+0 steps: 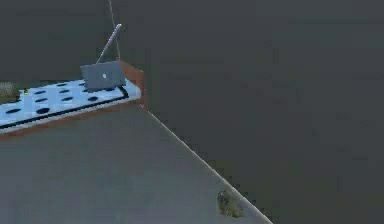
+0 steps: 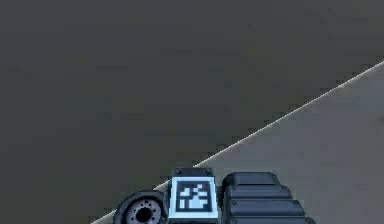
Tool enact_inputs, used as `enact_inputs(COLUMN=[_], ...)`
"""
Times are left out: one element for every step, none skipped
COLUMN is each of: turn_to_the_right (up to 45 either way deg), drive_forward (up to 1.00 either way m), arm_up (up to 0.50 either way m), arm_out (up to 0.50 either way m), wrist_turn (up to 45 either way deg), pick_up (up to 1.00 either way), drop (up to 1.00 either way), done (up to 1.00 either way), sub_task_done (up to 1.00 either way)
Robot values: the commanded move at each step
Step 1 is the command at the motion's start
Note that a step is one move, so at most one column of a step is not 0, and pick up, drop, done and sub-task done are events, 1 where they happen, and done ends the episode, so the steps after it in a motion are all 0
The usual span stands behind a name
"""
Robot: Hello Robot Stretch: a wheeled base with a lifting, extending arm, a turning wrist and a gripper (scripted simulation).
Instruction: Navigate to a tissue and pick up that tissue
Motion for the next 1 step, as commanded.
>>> enact_inputs(turn_to_the_right=[45.0], drive_forward=[0.00], arm_up=[0.00], arm_out=[0.00], wrist_turn=[0.0], pick_up=[0.00], drop=[0.00], done=[0.00], sub_task_done=[0.00])
